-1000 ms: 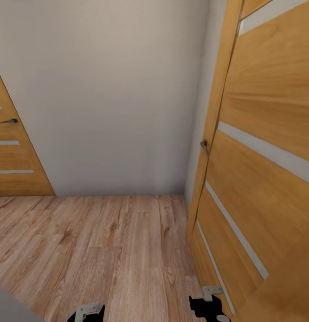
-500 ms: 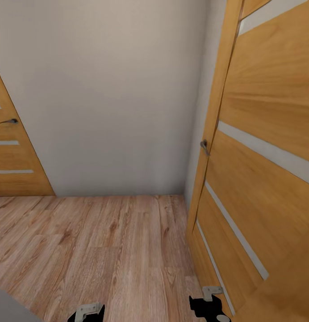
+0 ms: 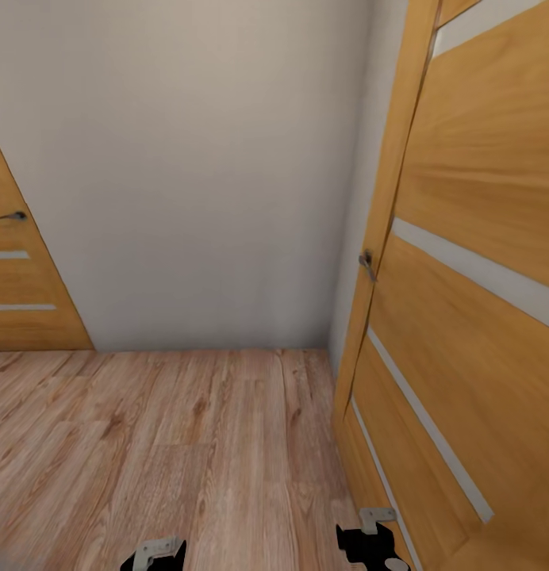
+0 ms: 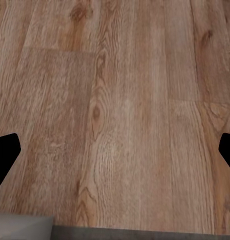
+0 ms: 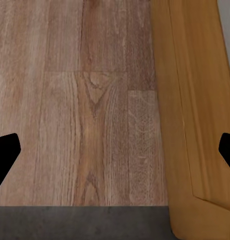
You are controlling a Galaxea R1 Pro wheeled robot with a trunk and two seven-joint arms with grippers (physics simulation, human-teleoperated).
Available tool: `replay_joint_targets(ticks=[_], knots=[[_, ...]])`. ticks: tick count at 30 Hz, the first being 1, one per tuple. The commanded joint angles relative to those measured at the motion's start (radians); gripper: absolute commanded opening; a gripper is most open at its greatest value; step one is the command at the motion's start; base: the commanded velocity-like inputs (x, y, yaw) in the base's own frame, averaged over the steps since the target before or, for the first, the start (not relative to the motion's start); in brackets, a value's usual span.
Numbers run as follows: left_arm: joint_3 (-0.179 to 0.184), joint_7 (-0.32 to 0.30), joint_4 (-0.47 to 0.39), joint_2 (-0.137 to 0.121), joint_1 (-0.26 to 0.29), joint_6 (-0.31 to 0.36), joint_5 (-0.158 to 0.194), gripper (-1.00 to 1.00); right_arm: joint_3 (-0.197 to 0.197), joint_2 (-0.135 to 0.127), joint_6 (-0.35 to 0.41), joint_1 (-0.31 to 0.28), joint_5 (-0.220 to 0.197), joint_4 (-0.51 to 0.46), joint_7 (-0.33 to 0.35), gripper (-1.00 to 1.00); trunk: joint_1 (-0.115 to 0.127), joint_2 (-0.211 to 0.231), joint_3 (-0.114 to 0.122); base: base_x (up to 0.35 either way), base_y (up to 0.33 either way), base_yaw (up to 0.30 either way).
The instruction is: Move the two storage containers from the living room to the garage. In the garage, place one container on the floor and stack the other container on top of it (either order is fine).
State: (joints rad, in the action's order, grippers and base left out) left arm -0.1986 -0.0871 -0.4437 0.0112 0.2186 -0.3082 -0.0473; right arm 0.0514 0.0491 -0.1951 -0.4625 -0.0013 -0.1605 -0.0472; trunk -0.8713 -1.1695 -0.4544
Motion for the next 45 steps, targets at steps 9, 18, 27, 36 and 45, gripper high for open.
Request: replay_joint_targets(ticks=[9, 18, 27, 36, 45], knots=[[-0.008, -0.008, 0.0, 0.001, 0.001, -0.003, -0.004, 1.0, 0.005, 0.0, -0.003, -0.001, 0.0, 0.001, -0.005, 1.0, 0.0, -0.001, -0.001, 0.041, 0.0, 0.0], [-0.008, -0.008, 0.0, 0.001, 0.001, -0.002, -0.005, 1.0, 0.005, 0.0, -0.003, -0.001, 0.0, 0.001, -0.005, 1.0, 0.0, -0.001, -0.001, 0.079, -0.044, 0.0], [-0.008, -0.008, 0.0, 0.001, 0.001, -0.002, -0.004, 1.0, 0.005, 0.0, -0.003, -0.001, 0.0, 0.001, -0.005, 1.0, 0.0, -0.001, -0.001, 0.051, -0.03, 0.0], [-0.009, -0.008, 0.0, 0.001, 0.001, -0.003, -0.004, 1.0, 0.005, 0.0, -0.003, -0.001, 0.0, 0.001, -0.005, 1.0, 0.0, -0.001, -0.001, 0.143, -0.002, 0.0], [-0.01, -0.008, 0.0, 0.001, 0.001, -0.003, -0.004, 1.0, 0.005, 0.0, -0.002, -0.001, 0.0, 0.001, -0.005, 1.0, 0.0, -0.001, -0.001, 0.052, 0.0, 0.0]])
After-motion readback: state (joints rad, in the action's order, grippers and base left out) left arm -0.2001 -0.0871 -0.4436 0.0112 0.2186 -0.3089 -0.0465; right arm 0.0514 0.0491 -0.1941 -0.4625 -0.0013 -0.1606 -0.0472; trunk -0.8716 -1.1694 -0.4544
